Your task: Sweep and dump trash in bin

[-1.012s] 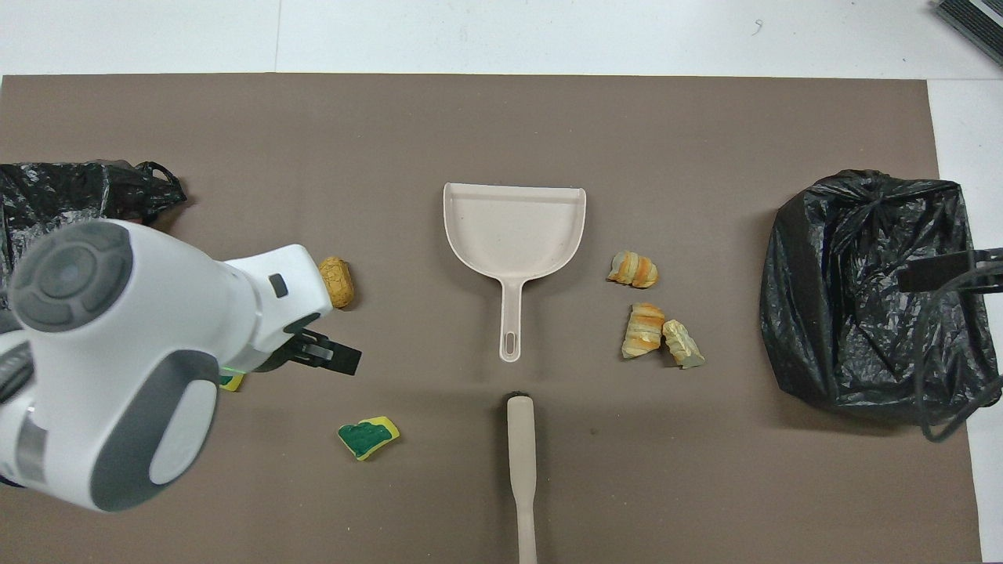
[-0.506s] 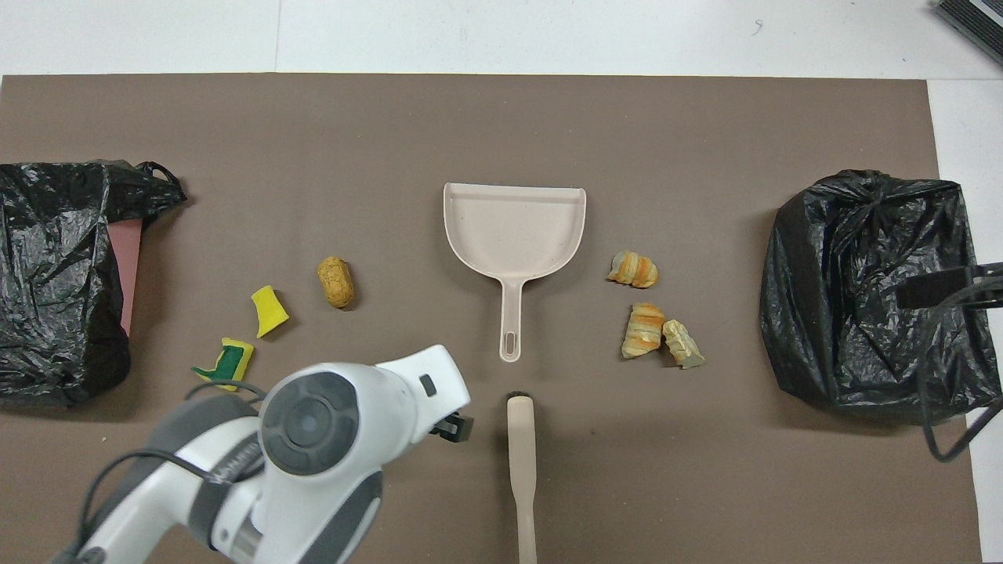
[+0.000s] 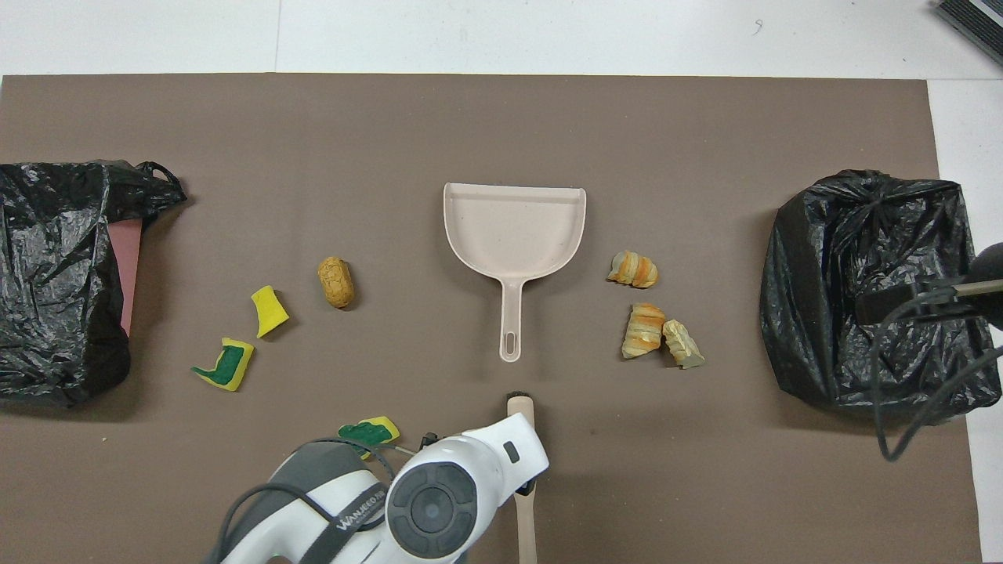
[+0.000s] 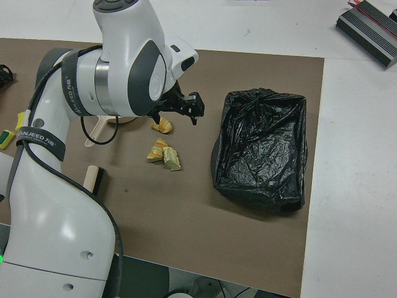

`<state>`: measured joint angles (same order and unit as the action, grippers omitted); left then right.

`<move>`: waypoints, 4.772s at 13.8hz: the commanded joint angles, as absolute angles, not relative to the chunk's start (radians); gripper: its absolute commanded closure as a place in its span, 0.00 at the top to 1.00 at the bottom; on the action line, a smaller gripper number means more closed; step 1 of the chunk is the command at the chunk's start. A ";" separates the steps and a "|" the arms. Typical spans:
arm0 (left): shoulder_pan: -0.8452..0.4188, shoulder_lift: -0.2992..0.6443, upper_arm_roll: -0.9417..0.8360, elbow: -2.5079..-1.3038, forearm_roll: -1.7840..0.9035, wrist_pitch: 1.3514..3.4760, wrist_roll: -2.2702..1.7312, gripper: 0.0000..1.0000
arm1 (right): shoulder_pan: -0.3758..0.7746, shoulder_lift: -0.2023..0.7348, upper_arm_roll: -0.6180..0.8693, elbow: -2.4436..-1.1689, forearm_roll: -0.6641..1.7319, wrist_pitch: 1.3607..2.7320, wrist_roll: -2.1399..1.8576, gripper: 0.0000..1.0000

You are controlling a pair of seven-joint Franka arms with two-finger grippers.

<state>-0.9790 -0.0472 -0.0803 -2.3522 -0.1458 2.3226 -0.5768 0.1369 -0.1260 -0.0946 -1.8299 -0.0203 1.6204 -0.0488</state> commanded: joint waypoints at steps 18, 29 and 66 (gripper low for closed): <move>-0.850 -0.178 -0.049 -2.264 -0.150 2.015 -0.706 0.00 | 0.262 -0.106 -0.092 -1.893 0.002 1.739 0.150 1.00; -0.372 -0.207 -0.048 -2.252 -0.091 1.830 -0.625 0.00 | 0.623 0.241 -0.092 -1.825 0.107 2.124 0.652 1.00; -0.476 -0.152 -0.048 -2.312 -0.178 1.968 -0.425 0.00 | 0.554 -0.063 -0.098 -2.244 -0.058 2.157 -0.862 0.00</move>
